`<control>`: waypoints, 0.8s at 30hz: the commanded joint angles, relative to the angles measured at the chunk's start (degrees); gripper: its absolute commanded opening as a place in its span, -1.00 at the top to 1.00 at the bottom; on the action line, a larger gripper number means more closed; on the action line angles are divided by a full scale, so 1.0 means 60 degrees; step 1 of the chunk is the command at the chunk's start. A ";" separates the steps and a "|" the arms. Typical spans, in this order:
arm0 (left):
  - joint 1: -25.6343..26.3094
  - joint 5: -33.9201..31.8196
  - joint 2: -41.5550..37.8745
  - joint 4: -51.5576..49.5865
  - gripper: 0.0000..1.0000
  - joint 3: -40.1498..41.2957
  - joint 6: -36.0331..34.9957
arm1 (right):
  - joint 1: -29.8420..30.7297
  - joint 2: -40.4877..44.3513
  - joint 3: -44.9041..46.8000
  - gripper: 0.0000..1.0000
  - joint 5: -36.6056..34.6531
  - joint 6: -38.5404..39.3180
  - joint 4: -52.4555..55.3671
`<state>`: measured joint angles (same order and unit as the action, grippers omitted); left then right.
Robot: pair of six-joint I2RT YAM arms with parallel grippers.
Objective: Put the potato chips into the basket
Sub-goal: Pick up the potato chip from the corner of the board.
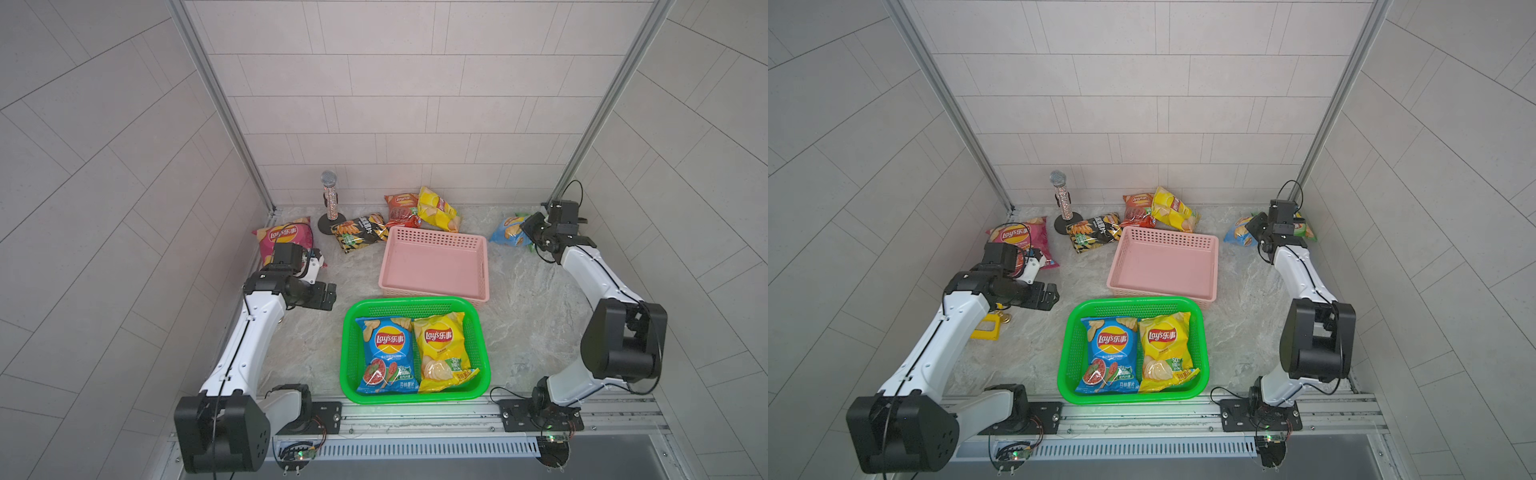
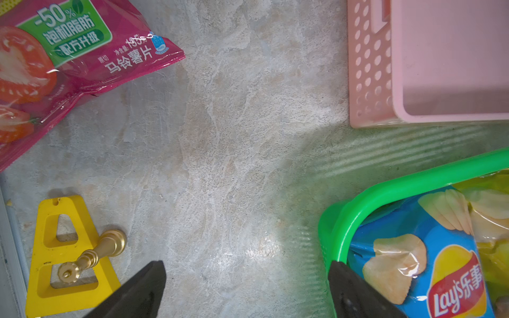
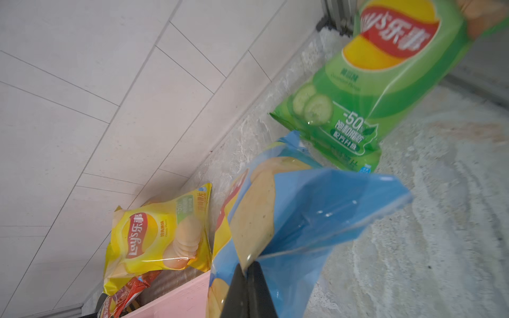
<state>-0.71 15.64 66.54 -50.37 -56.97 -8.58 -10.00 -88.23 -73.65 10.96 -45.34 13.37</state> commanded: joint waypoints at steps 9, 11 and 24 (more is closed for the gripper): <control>0.0028 0.0132 -0.0181 -0.0034 -1.00 0.0003 0.0009 | 0.1057 0.1938 -0.2931 1.00 0.0014 0.3215 0.4571; 0.0028 0.0161 -0.0186 -0.0049 -1.00 0.0003 -0.0006 | 0.1575 0.2119 -0.3533 1.00 0.0201 0.3692 0.5320; 0.0026 0.1151 -0.0413 -0.0293 -1.00 -0.0277 -0.0538 | 0.5664 0.2444 -0.4972 1.00 0.2942 0.5380 0.8272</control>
<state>-0.71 20.23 65.52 -50.78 -56.99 -10.11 20.49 -74.22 -103.77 23.55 -16.45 58.28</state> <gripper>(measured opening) 0.999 0.068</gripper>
